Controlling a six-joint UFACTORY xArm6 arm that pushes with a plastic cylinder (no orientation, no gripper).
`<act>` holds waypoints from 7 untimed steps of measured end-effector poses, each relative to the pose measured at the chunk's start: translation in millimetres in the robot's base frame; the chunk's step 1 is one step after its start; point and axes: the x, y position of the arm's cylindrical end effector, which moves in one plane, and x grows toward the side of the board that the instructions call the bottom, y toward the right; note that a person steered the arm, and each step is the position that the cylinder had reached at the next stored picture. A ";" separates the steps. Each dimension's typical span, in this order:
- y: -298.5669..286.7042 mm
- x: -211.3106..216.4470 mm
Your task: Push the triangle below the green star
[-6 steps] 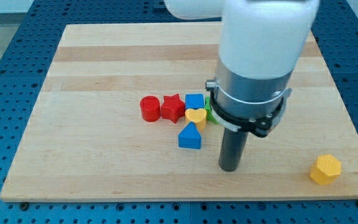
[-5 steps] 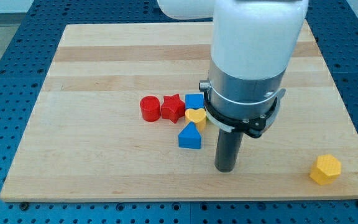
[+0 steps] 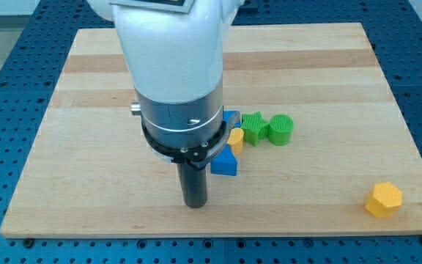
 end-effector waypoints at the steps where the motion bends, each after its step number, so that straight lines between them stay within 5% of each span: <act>1: -3.2 0.0; 7: -38.4 -2.1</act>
